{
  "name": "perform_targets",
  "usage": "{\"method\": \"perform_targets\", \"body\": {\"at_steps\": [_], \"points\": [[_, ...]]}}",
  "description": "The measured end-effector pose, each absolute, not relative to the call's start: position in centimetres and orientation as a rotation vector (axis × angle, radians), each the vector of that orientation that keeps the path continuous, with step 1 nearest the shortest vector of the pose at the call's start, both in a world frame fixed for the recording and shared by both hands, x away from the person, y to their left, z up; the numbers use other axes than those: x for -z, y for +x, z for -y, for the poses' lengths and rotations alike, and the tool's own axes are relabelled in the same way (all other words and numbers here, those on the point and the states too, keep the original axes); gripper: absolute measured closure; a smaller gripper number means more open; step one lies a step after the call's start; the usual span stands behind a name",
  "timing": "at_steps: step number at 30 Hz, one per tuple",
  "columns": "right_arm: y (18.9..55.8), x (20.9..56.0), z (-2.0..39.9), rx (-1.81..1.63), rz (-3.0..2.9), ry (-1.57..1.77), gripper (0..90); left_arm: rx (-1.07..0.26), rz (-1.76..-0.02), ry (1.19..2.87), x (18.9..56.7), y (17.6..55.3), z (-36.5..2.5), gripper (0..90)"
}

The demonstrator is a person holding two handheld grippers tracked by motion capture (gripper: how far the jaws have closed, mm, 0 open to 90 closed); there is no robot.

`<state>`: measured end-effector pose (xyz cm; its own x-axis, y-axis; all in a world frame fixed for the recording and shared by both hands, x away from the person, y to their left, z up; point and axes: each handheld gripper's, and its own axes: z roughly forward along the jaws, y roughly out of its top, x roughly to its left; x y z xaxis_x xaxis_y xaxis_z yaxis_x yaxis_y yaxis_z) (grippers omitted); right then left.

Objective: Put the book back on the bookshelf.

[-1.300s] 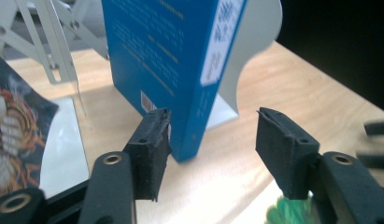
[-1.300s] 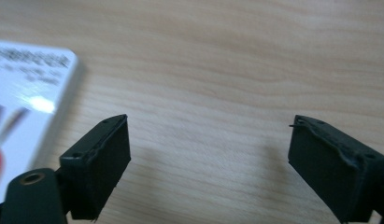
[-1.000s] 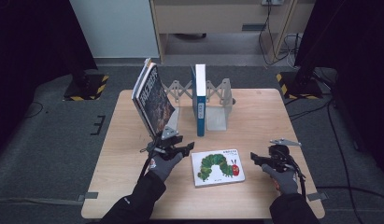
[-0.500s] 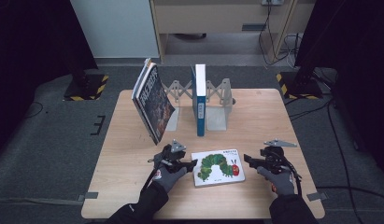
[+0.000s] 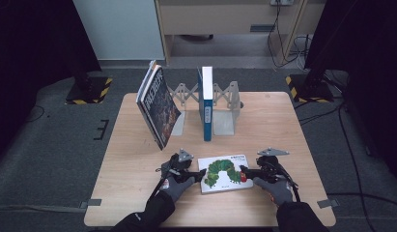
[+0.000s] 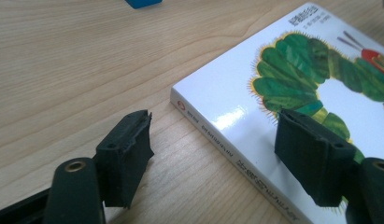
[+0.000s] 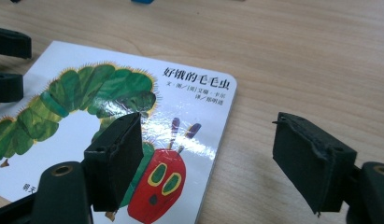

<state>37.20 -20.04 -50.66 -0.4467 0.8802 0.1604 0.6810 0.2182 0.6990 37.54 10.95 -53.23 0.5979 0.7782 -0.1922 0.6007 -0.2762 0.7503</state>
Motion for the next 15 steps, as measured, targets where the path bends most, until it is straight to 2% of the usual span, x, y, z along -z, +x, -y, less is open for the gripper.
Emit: {"method": "perform_targets", "body": {"at_steps": [5, 11, 15], "points": [[37.3, 51.2, 19.2, -1.000, -2.264, 1.477, 25.1, -0.250, -1.104, 1.954, 53.6, 37.5, -11.0, 23.8], [37.7, 51.6, 18.5, -0.977, -2.286, 1.503, 19.0, -0.251, -1.108, 1.951, 53.6, 37.5, -11.0, 23.1], [37.7, 51.6, 18.6, -0.984, -2.284, 1.510, 18.6, -0.252, -1.108, 1.950, 53.6, 37.5, -10.9, 22.6]]}}
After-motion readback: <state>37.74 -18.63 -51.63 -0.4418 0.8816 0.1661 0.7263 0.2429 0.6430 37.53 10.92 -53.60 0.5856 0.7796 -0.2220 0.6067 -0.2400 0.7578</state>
